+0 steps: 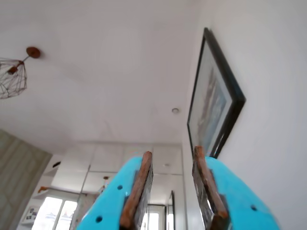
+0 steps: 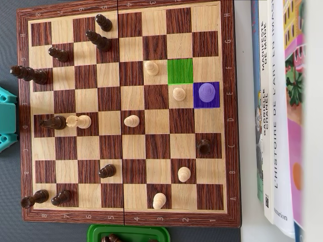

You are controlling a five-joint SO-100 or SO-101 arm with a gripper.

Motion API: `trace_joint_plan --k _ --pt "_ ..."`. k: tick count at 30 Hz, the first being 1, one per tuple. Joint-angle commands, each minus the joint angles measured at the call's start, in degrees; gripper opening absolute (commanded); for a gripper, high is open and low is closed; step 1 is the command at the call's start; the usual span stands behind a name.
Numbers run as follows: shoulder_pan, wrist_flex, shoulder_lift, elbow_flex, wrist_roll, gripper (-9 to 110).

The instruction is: Play chess

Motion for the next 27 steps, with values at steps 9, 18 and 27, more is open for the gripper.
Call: trace_joint_plan --k 9,18,27 --pt "0.00 25.75 -6.33 -12.74 -0.26 13" --pt "0.00 46.67 -10.46 -19.51 -0.26 13" --pt "-1.14 70.31 -16.08 -27.77 -0.18 13"
